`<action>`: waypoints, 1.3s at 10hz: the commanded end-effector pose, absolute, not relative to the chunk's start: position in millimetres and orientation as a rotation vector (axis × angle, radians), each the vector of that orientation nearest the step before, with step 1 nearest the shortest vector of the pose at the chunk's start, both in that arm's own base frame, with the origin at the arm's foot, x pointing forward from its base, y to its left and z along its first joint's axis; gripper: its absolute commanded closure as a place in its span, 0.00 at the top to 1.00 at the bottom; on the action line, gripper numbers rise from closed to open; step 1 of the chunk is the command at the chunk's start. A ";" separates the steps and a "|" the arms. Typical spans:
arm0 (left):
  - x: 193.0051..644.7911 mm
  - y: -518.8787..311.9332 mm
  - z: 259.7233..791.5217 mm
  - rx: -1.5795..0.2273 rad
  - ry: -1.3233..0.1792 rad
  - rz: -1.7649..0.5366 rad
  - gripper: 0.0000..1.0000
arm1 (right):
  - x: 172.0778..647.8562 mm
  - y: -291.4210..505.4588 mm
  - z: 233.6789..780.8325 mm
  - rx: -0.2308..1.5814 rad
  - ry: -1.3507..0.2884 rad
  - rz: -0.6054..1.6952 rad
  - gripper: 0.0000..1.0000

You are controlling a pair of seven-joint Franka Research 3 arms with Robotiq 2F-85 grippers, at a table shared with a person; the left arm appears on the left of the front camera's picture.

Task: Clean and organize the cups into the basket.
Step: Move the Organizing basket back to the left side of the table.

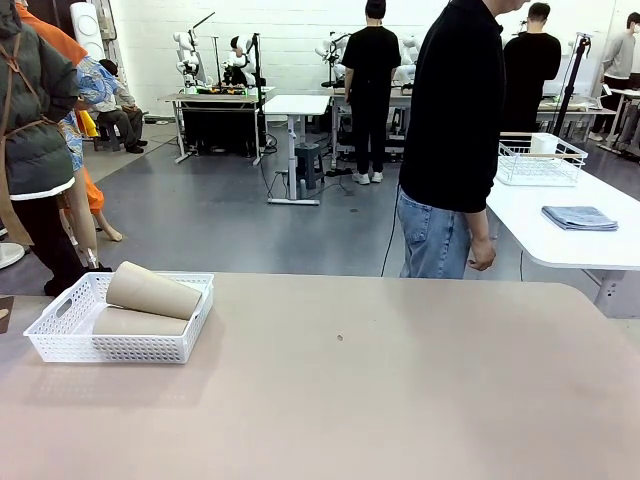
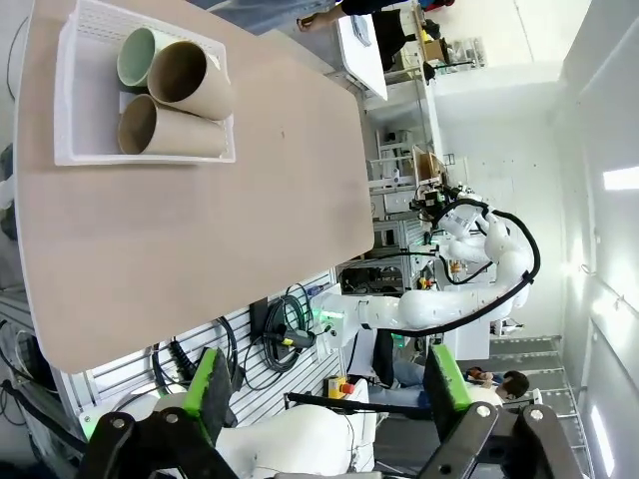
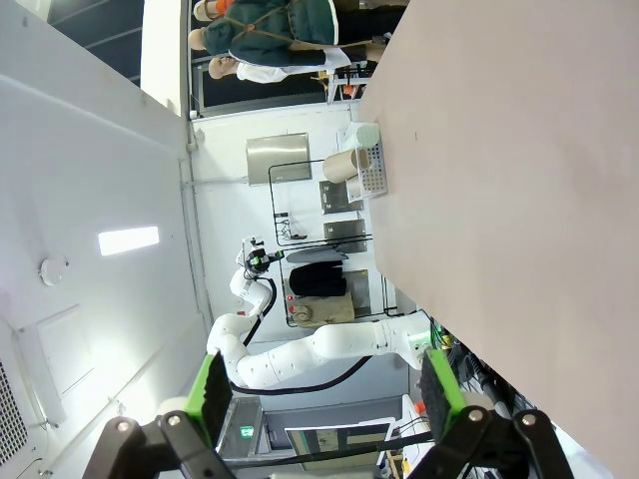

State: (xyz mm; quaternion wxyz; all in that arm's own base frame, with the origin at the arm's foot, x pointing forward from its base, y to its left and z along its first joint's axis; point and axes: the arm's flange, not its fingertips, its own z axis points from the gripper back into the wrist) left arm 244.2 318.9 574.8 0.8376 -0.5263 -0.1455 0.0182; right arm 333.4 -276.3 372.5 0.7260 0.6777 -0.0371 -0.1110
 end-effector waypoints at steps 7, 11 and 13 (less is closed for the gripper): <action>243.8 319.6 578.7 -1.108 -0.308 0.043 1.00 | 331.5 -276.0 371.8 1.504 -0.093 -0.230 1.00; 243.8 319.6 578.7 -1.108 -0.308 0.043 1.00 | 331.5 -276.0 371.8 1.504 -0.093 -0.230 1.00; 243.8 319.6 578.7 -1.108 -0.308 0.043 1.00 | 331.5 -276.0 371.8 1.504 -0.093 -0.230 1.00</action>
